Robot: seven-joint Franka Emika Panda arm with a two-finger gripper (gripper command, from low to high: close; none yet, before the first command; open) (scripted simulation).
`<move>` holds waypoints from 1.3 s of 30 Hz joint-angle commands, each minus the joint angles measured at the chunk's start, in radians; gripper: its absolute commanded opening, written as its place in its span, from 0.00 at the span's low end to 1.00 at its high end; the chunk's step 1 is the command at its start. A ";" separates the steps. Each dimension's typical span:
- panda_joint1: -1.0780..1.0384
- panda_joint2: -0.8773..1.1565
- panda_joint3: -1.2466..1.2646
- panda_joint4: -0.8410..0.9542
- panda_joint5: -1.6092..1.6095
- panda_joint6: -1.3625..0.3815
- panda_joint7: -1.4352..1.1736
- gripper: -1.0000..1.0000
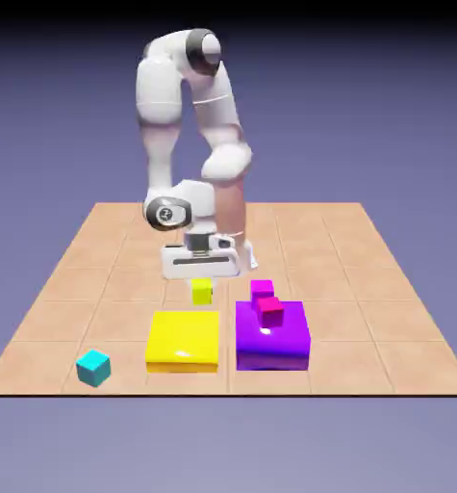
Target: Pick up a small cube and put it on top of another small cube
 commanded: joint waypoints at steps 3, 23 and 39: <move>-0.052 0.005 0.107 0.026 0.131 -0.064 0.051 0.00; -0.401 0.037 0.820 0.199 1.000 -0.499 0.393 0.00; -0.679 0.062 1.390 0.337 1.696 -0.848 0.666 0.00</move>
